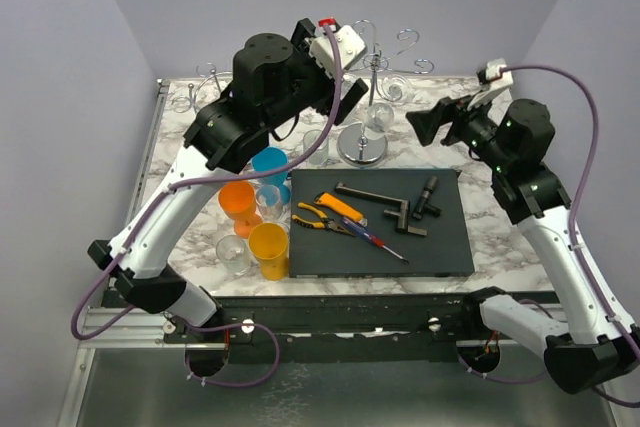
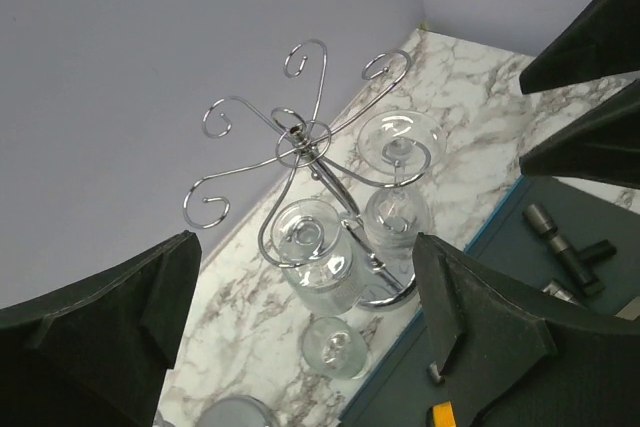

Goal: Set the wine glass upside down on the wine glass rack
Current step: Adjust the wine rack at the center of the board.

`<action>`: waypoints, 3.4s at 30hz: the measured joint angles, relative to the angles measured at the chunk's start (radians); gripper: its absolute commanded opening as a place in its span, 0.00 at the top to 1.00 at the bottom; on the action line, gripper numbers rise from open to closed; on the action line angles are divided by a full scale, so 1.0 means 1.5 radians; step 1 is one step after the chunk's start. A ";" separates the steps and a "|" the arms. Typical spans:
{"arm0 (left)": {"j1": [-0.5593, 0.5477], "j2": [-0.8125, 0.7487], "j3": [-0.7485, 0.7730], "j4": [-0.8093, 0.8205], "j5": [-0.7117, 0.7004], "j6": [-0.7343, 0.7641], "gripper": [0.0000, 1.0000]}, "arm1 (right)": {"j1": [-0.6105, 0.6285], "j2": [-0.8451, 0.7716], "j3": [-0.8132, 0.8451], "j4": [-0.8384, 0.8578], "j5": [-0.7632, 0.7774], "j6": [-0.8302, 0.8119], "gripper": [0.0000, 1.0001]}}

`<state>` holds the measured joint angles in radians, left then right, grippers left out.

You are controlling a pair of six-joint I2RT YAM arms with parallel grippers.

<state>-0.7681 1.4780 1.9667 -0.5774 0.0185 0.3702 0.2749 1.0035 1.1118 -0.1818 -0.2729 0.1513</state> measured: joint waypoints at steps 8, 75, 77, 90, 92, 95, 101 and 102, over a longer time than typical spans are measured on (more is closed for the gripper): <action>0.000 0.107 0.095 -0.023 -0.027 -0.106 0.18 | 0.000 0.110 0.241 -0.091 0.111 0.023 0.20; 0.097 0.470 0.388 0.004 0.058 -0.333 0.70 | -0.100 0.370 0.333 -0.080 0.066 0.164 0.99; 0.096 0.470 0.390 0.004 0.061 -0.333 0.70 | -0.100 0.360 0.317 -0.066 0.066 0.170 1.00; 0.091 0.473 0.394 0.008 0.084 -0.334 0.84 | -0.100 0.266 0.202 -0.018 0.066 0.222 1.00; 0.091 0.475 0.396 0.010 0.086 -0.333 0.85 | -0.100 0.257 0.195 -0.019 0.066 0.230 1.00; 0.091 0.480 0.401 0.012 0.088 -0.332 0.87 | -0.101 0.250 0.187 -0.018 0.066 0.242 1.00; 0.090 0.489 0.411 0.016 0.102 -0.326 0.91 | -0.102 0.215 0.142 0.001 0.065 0.272 1.00; 0.090 0.490 0.413 0.016 0.105 -0.324 0.91 | -0.102 0.207 0.134 0.004 0.063 0.279 1.00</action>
<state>-0.6327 2.2131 2.5866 -0.5537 0.1764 -0.1154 0.1223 1.3144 1.3128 -0.1757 -0.1791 0.5694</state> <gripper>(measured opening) 0.169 0.100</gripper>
